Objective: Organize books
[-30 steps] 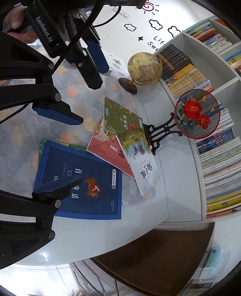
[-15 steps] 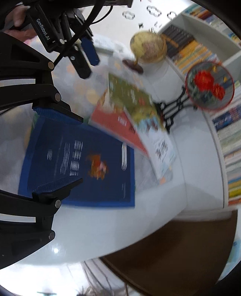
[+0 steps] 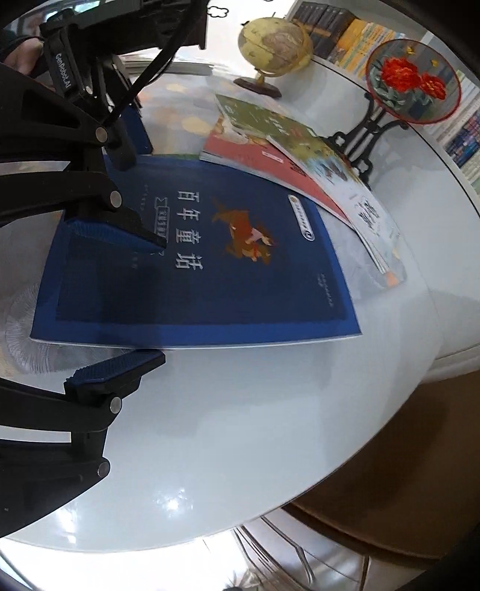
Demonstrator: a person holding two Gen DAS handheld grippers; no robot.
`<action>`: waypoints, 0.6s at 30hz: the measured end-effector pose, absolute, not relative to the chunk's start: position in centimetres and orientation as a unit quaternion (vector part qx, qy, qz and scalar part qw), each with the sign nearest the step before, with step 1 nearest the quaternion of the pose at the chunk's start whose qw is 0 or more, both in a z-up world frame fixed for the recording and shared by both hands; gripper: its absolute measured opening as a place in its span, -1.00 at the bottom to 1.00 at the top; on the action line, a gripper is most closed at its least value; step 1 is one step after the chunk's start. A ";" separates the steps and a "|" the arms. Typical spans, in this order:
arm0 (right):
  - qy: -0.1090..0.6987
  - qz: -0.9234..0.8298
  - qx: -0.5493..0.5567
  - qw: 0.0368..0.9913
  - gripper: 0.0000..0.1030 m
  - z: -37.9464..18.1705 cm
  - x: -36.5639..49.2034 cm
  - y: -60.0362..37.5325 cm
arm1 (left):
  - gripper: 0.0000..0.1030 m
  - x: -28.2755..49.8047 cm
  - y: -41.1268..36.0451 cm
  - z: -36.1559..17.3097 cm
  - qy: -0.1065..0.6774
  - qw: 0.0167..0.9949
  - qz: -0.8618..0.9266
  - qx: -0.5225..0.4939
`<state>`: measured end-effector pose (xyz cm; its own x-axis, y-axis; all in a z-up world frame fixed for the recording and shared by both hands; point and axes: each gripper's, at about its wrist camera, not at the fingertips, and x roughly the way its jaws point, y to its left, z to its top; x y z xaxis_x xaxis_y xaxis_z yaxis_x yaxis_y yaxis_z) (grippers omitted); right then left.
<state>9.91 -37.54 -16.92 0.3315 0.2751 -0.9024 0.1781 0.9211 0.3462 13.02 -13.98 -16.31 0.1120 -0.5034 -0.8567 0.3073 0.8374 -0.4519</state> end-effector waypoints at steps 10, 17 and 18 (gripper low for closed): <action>0.582 0.043 0.126 0.802 0.04 -15.9 8.7 -34.7 | -0.02 12.2 -13.6 -16.0 0.605 0.742 -0.281 -0.063; 0.599 0.028 0.055 0.799 0.04 -16.2 6.4 -32.6 | -0.02 9.1 -13.0 -16.4 0.608 0.737 -0.284 -0.078; 0.599 0.027 0.048 0.799 0.05 -16.2 6.3 -32.4 | -0.02 8.9 -13.0 -16.3 0.609 0.737 -0.284 -0.076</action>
